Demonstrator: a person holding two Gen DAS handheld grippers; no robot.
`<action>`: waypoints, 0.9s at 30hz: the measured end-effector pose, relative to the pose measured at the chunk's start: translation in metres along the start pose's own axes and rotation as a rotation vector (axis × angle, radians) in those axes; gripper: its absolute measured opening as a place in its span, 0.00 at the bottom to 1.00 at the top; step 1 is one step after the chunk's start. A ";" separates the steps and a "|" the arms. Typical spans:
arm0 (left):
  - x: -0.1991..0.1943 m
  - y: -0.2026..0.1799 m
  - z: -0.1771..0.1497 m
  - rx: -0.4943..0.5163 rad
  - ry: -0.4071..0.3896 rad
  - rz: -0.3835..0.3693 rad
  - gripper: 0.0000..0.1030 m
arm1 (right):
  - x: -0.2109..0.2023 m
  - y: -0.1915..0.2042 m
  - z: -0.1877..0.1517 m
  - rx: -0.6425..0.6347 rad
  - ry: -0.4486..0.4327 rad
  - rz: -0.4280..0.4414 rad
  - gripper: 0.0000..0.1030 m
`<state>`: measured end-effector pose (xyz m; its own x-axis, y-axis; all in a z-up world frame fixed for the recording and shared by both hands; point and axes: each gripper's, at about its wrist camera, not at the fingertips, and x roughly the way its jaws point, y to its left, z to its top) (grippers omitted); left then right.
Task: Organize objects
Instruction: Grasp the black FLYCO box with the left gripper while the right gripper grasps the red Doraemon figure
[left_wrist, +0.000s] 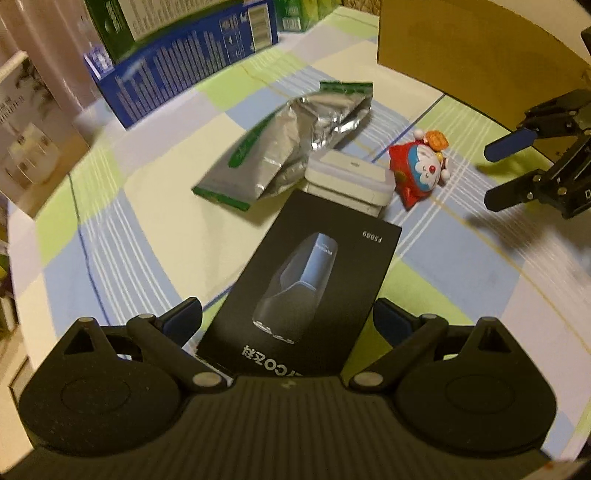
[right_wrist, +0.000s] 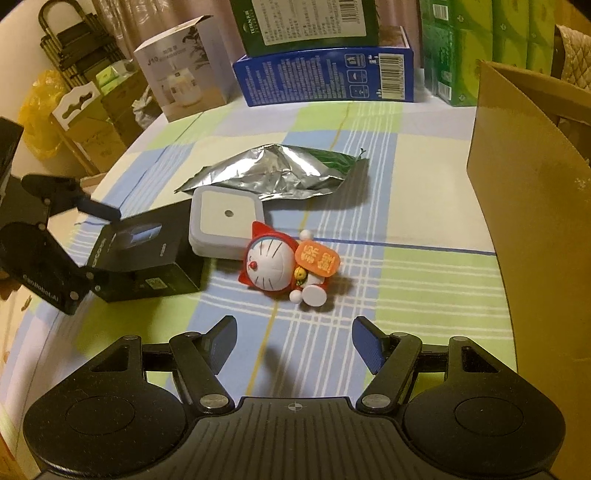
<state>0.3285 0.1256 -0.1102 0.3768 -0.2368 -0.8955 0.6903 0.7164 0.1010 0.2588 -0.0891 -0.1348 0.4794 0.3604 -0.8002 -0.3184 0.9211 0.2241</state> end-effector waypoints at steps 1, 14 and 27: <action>0.001 0.000 0.000 -0.009 0.008 -0.002 0.93 | 0.000 0.000 0.001 0.002 -0.003 0.002 0.64; -0.020 -0.033 -0.017 -0.324 0.035 -0.020 0.81 | 0.026 -0.001 0.018 0.102 -0.055 0.030 0.64; -0.028 -0.051 -0.022 -0.381 -0.067 0.010 0.85 | 0.047 -0.002 0.025 0.109 -0.057 -0.020 0.62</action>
<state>0.2696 0.1104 -0.1001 0.4311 -0.2618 -0.8635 0.4119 0.9085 -0.0698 0.3023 -0.0701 -0.1589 0.5319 0.3465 -0.7726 -0.2186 0.9377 0.2701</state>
